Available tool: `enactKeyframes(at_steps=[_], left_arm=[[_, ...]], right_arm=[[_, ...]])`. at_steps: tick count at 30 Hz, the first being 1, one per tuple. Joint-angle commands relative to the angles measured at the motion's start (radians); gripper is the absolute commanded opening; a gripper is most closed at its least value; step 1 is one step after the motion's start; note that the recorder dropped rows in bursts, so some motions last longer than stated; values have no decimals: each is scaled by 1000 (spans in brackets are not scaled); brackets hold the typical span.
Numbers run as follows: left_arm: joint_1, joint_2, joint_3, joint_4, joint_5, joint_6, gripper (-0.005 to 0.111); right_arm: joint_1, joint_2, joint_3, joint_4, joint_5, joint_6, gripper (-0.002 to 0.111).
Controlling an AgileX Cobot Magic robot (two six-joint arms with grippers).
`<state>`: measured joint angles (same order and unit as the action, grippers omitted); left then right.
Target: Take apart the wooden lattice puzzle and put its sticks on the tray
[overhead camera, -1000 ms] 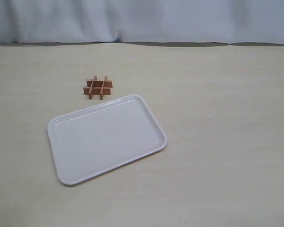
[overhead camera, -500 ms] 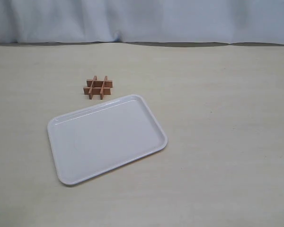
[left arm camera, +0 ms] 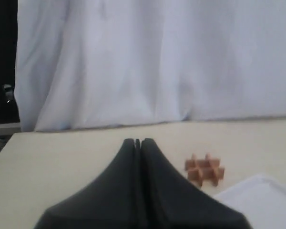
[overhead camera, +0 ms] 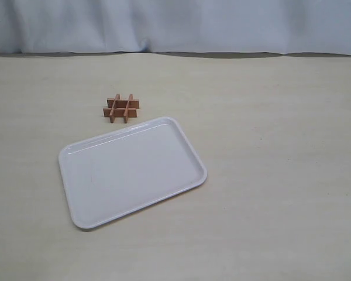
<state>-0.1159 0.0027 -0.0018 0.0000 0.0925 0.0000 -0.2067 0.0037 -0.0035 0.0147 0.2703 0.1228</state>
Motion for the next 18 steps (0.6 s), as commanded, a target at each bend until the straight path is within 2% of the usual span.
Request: enactKeyframes(at_steps=[1, 5, 8, 10, 14, 18], left_arm=[[-1, -3, 2, -224, -166, -11, 0], [-1, -3, 2, -423, -282, -55, 0], [-1, -3, 2, -454, -432, -98, 0], [-1, -3, 2, -434, -554, -137, 0], [-1, -3, 2, -279, -801, -267, 0], [0, -3, 2, -172, -945, -305, 0]], right_arm=[[-5, -4, 3, -1, -10, 0, 5], [-5, -4, 3, -1, -10, 0, 5], [-5, -4, 3, -1, -10, 0, 5], [-5, -4, 3, -1, -10, 0, 5], [-5, -4, 3, -1, -10, 0, 5], [-5, -4, 3, -1, -10, 0, 5]])
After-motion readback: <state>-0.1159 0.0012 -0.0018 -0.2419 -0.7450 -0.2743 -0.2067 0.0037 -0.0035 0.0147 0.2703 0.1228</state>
